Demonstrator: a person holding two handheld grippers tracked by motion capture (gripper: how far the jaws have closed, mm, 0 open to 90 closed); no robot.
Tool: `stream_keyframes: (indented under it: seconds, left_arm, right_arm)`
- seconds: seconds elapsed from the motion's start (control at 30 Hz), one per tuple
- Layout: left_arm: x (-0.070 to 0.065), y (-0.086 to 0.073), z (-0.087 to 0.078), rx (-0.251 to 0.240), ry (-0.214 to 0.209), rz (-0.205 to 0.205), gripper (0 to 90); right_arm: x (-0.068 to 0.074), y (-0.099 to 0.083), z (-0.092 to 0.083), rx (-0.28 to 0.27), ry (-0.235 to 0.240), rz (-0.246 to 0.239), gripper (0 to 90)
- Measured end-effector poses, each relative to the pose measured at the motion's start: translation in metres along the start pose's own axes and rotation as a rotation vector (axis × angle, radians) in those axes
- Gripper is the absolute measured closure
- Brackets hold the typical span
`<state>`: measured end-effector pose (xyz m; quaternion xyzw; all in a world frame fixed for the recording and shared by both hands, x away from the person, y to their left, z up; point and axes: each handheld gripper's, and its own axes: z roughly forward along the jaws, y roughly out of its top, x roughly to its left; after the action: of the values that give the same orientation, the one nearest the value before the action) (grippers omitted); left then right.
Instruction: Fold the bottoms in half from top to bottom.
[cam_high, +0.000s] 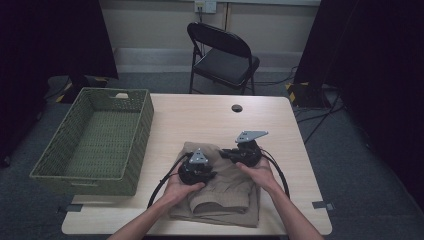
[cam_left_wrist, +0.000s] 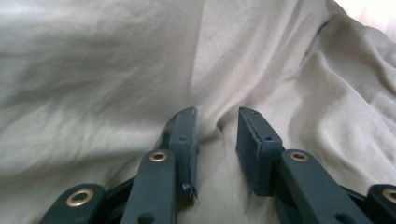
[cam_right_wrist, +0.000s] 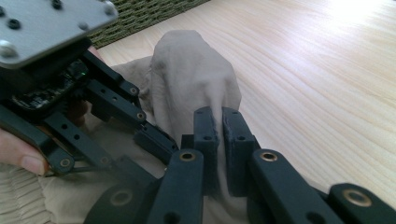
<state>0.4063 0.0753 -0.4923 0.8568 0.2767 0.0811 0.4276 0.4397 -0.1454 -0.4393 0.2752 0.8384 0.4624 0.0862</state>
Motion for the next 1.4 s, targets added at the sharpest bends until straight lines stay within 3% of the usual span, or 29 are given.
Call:
stream_keyframes:
  seconds: [0.1,0.23,0.37,0.4,0.53,0.57,0.6,0.63,0.67,0.73,0.8,0.93,1.0,1.03,1.1,1.4]
  left_arm:
    - [-0.001,0.002,-0.004,-0.009,-0.017,-0.005,67.0]
    - [-0.007,0.009,-0.023,-0.058,-0.049,-0.010,65.3]
    - [-0.014,0.011,-0.033,-0.061,-0.090,0.005,63.1]
    - [-0.022,0.012,-0.040,-0.056,-0.081,0.038,61.2]
    - [-0.037,0.012,-0.053,-0.061,-0.145,0.042,58.5]
    - [-0.037,0.012,-0.053,-0.061,-0.145,0.042,58.0]
    - [-0.042,0.010,-0.059,-0.075,-0.184,0.038,57.9]
    - [-0.042,0.010,-0.059,-0.075,-0.184,0.038,58.7]
    - [-0.047,0.007,-0.063,-0.072,-0.219,0.038,60.8]
    - [-0.051,0.002,-0.065,-0.075,-0.233,0.058,72.1]
    - [-0.051,0.000,-0.063,-0.058,-0.251,0.047,72.3]
    - [-0.060,-0.008,-0.047,0.030,-0.297,0.065,67.9]
    - [-0.061,-0.009,-0.041,0.048,-0.284,0.069,62.8]
    - [-0.061,-0.009,-0.041,0.048,-0.284,0.069,63.4]
    - [-0.062,-0.012,-0.032,0.071,-0.268,0.109,69.0]
    - [-0.057,-0.010,-0.021,0.060,-0.208,0.114,72.6]
  right_arm:
    - [-0.001,0.000,0.001,0.000,-0.002,0.000,85.9]
    - [-0.003,-0.001,0.002,-0.004,-0.007,0.009,85.9]
    - [-0.003,-0.001,0.002,0.001,-0.010,0.007,85.9]
    - [-0.004,-0.001,0.003,0.001,-0.011,0.008,85.9]
    - [-0.004,0.000,0.003,0.006,-0.016,0.006,85.9]
    - [-0.004,0.000,0.003,0.007,-0.017,0.005,85.9]
    - [-0.004,0.000,0.003,0.007,-0.017,0.004,85.9]
    - [-0.004,0.000,0.003,0.007,-0.017,0.004,85.9]
    - [-0.004,0.000,0.003,0.006,-0.018,0.002,85.9]
    - [-0.004,0.000,0.003,0.005,-0.017,0.004,85.9]
    - [-0.004,0.000,0.003,0.005,-0.017,0.005,85.9]
    - [-0.003,0.000,0.002,0.003,-0.021,0.004,85.9]
    - [-0.004,0.000,0.002,-0.002,-0.022,0.001,85.9]
    - [-0.004,0.000,0.002,-0.002,-0.022,0.001,85.9]
    - [-0.005,0.001,0.001,-0.005,-0.028,0.006,85.9]
    - [-0.005,0.008,-0.002,-0.025,-0.042,0.001,86.0]
